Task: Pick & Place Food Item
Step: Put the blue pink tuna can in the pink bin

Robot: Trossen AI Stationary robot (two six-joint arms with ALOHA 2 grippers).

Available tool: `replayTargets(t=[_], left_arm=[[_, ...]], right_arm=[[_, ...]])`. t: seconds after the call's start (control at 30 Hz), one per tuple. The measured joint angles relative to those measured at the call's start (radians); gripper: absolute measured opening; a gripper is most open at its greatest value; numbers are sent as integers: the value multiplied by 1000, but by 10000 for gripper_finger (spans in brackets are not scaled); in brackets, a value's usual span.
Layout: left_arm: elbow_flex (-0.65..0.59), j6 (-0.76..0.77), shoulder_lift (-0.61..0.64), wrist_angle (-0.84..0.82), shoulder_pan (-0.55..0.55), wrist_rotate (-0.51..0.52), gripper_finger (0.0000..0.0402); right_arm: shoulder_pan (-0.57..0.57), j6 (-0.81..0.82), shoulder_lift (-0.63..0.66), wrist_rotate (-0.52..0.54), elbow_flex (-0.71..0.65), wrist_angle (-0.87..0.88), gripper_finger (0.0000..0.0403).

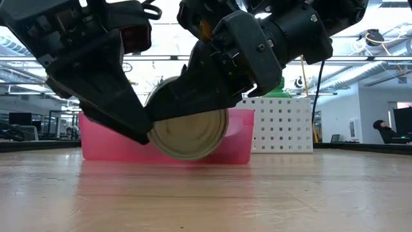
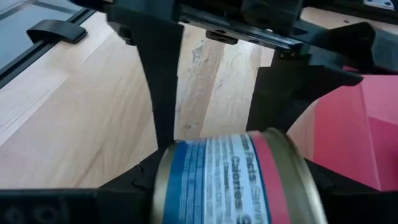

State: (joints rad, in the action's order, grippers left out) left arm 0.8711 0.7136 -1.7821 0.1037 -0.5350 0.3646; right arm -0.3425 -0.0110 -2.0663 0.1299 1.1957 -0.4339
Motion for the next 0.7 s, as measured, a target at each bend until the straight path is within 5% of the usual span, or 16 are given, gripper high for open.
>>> replayTargets(t=[0.7], left_arm=[[3,98,54,-11,-39,-18,260]], right_arm=[[-15,5,26,-11,-4,28,164]])
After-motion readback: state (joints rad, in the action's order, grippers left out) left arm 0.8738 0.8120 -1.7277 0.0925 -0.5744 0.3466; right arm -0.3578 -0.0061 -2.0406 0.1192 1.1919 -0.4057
